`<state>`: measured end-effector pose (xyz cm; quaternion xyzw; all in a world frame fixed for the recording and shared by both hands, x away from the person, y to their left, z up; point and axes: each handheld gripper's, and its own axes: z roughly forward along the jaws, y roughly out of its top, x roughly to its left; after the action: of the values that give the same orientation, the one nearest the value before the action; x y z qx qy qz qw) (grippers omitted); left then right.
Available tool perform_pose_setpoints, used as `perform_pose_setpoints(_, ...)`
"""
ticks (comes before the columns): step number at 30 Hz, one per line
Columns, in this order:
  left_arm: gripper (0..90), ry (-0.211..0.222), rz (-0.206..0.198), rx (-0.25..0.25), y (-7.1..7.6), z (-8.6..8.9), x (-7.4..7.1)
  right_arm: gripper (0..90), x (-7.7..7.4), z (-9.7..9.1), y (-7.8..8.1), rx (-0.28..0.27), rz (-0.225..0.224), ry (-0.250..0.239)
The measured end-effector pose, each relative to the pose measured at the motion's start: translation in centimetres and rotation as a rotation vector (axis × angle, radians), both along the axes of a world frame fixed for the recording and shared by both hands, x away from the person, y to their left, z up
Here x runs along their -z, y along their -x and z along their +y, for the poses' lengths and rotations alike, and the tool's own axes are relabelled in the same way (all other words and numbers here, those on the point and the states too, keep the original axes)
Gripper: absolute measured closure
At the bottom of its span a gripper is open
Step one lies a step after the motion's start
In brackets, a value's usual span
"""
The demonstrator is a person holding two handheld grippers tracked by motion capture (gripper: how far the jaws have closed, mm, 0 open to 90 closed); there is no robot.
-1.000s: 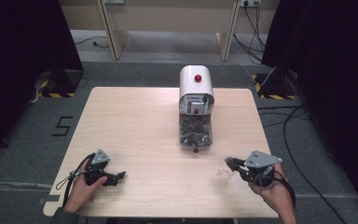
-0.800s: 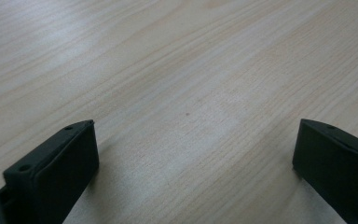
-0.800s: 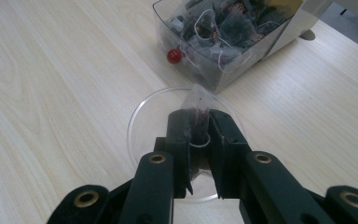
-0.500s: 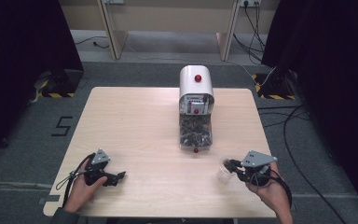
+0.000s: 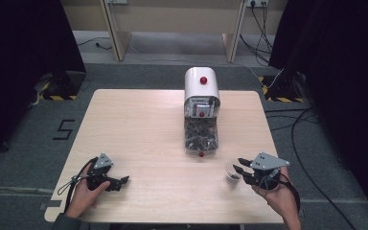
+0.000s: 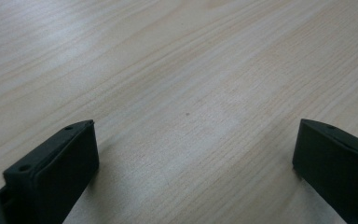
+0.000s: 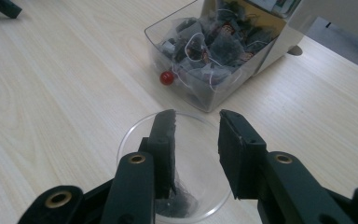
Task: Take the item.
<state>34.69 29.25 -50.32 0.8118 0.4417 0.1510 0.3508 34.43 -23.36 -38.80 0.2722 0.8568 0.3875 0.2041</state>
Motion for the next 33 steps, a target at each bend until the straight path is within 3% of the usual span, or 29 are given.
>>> perform_pose_setpoints(7, 0.0, 0.001, 0.000, 0.000, 0.0, 0.0, 0.0, 58.9, 0.3, -0.5, -0.5, 0.057, -0.006, -0.047)
perform_pose_setpoints(23, 0.0, 0.000, 0.000, 0.000, 0.0, 0.0, 0.0, 41.8, 0.3, -2.0, -0.9, 0.156, -0.017, -0.094)
perform_pose_setpoints(33, 0.0, 0.000, 0.000, 0.000, 0.0, 0.0, 0.0, 37.5, 0.2, -3.0, -0.8, 0.218, -0.022, -0.114)
